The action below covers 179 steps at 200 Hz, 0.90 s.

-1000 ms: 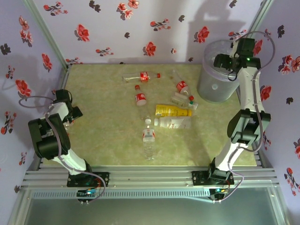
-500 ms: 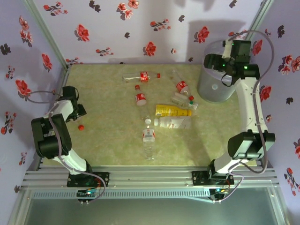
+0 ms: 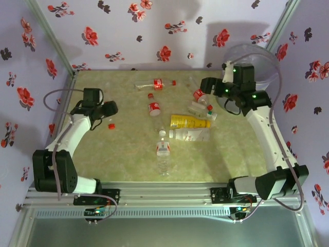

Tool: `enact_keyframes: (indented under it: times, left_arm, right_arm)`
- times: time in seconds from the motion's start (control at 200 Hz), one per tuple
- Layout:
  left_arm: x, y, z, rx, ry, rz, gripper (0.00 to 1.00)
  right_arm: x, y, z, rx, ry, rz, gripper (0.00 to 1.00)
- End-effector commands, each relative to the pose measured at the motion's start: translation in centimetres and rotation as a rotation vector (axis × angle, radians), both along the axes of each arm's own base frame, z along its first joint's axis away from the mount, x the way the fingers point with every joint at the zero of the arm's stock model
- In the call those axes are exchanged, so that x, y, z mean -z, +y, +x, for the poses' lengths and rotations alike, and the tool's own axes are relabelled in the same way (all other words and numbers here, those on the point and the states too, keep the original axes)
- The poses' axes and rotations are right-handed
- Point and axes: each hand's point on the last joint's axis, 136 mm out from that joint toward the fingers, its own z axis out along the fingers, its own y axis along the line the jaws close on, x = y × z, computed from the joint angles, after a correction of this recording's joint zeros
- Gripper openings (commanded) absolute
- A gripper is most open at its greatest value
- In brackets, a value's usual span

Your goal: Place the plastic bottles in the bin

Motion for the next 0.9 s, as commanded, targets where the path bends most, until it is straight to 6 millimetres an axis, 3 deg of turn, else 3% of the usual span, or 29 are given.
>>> enact_keyframes:
  times: [0.0, 0.1, 0.31, 0.575, 0.89]
  left_arm:
    - [-2.7, -5.9, 0.0, 0.18, -0.119, -0.163, 0.67]
    - [-4.0, -9.7, -0.6, 0.305, -0.185, -0.239, 0.67]
    - [-4.1, -16.6, -2.7, 0.555, -0.226, -0.281, 0.66]
    - [-5.3, -21.3, -4.5, 0.661, -0.244, -0.345, 0.66]
    - [-7.4, -22.9, -4.5, 0.673, -0.29, -0.399, 0.67]
  right_arm:
    - [-0.5, 4.3, -0.3, -0.077, 0.011, 0.173, 0.87]
    - [0.1, 8.2, -0.6, -0.154, 0.037, 0.269, 0.87]
    - [0.1, 15.1, -0.6, -0.29, 0.055, 0.409, 0.87]
    - [2.7, 18.0, 1.7, -0.277, 0.089, 0.419, 0.87]
    - [6.8, 19.3, 2.7, -0.261, 0.167, 0.379, 0.8]
